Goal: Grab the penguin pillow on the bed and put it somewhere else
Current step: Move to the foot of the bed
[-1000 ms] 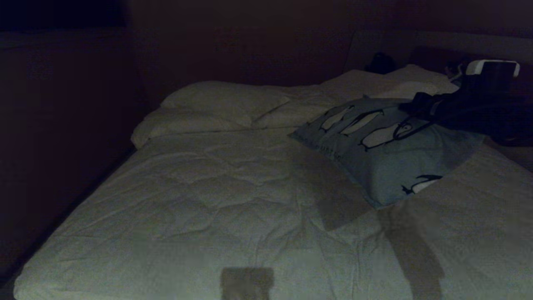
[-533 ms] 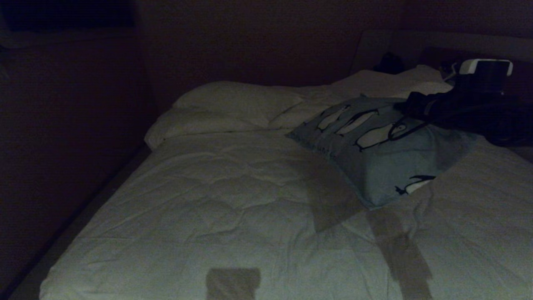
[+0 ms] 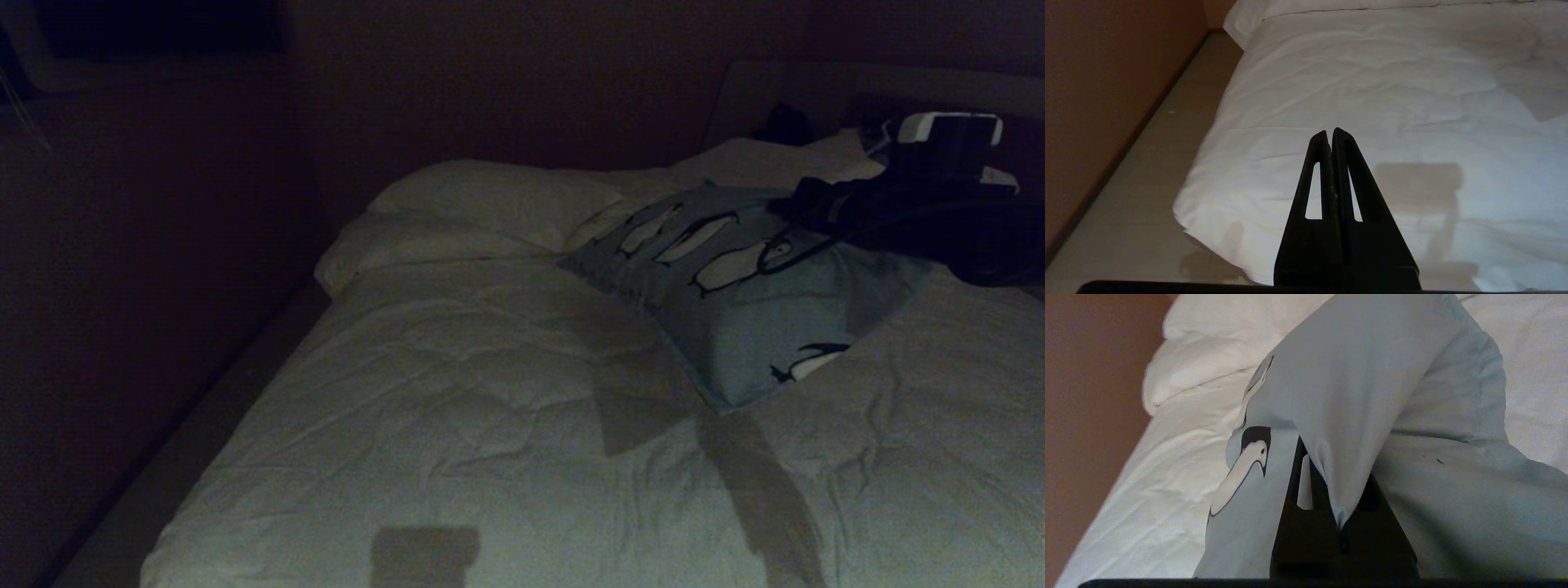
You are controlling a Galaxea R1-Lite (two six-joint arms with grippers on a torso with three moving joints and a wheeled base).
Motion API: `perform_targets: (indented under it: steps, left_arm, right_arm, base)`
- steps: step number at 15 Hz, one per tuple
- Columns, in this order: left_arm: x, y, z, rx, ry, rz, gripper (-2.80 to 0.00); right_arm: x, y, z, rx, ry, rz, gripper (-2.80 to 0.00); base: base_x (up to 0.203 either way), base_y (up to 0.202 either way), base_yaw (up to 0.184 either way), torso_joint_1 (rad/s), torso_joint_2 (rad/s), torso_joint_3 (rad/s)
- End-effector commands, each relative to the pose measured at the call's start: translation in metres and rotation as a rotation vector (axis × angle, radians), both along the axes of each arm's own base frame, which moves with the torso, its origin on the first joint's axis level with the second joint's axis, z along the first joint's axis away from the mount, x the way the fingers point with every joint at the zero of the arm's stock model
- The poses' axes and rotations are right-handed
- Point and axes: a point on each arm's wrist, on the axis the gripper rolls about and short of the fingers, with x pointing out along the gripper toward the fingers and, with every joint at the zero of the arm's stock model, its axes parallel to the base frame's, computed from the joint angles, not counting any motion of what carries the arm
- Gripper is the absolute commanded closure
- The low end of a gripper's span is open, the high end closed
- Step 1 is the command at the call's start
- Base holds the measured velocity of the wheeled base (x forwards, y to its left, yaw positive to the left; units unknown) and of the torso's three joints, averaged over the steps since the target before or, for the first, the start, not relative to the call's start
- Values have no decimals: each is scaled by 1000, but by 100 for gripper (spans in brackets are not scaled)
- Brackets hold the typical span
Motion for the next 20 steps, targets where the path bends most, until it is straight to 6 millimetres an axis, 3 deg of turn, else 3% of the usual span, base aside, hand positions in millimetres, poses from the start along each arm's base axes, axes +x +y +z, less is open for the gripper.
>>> perform_targets:
  steps: [1,8,11,20]
  left_arm:
    - [0,0,0,-1,0,1,0]
    - [0,0,0,-1,0,1,0]
    - [0,0,0,-1,0,1,0]
    - [0,0,0,-1,0,1,0]
  right_arm:
    - [-1,5,1,1,-4,13,0]
    - [-2,33,-1,-14,-4,51,0]
    - [-2,48,-2,-18,-5,66,0]
    - [-6,138,-34,-28,-24,162,0]
  base:
    - [0,195,-1,-2,7,-2]
    - [0,184,-1,3,1,3]
    - [0,31,1,1,2,1]
    - [0,0,0,0,0,0]
